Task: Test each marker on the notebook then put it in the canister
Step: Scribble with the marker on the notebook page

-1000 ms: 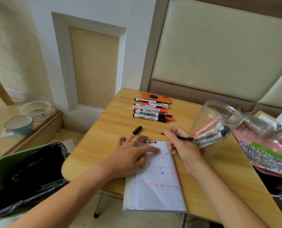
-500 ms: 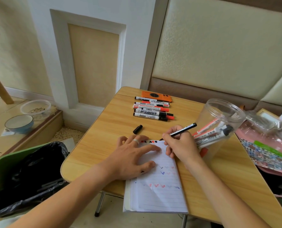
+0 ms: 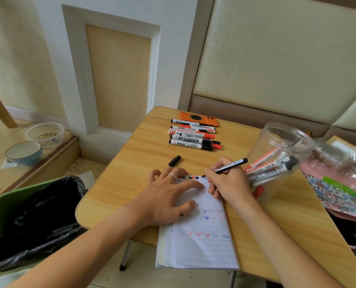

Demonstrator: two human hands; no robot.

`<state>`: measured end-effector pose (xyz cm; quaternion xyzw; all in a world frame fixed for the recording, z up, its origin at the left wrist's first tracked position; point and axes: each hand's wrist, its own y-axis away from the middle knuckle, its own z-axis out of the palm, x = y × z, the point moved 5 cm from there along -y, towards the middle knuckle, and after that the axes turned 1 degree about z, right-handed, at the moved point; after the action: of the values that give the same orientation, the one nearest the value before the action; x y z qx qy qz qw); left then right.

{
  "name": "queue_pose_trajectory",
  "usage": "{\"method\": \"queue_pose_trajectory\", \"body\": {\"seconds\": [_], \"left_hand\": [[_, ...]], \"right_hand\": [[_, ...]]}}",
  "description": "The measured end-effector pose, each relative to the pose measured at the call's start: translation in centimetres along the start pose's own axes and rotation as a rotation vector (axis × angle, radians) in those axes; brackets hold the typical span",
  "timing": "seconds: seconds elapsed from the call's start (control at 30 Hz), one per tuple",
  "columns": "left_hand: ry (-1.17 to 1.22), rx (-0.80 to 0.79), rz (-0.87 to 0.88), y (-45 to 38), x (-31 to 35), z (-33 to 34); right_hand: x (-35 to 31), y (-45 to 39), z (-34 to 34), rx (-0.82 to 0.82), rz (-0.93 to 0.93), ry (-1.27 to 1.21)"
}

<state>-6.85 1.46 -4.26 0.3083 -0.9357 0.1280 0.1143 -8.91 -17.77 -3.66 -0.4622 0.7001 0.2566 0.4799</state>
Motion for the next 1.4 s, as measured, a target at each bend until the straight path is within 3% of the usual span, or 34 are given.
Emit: {"method": "queue_pose_trajectory", "body": {"seconds": [1.4], "left_hand": [[-0.053,-0.04,-0.005,-0.17,-0.1,0.24]], "right_hand": [[-0.57,0.32,0.24,0.02,0.025,0.072]]}}
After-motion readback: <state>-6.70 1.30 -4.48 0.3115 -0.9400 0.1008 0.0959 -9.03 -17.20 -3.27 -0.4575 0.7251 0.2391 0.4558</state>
